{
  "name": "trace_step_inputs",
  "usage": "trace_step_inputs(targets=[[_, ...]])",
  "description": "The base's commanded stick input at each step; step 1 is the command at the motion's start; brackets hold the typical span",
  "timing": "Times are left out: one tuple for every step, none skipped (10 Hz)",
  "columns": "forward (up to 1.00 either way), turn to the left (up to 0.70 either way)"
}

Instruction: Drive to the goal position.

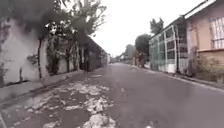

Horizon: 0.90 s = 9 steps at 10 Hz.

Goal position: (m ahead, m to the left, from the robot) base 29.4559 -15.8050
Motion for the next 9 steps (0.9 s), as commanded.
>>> trace_step_inputs(targets=[[1.00,0.00],[1.00,0.00],[1.00,0.00],[1.00,0.00],[1.00,0.00],[1.00,0.00],[1.00,0.00],[1.00,0.00],[1.00,0.00]])
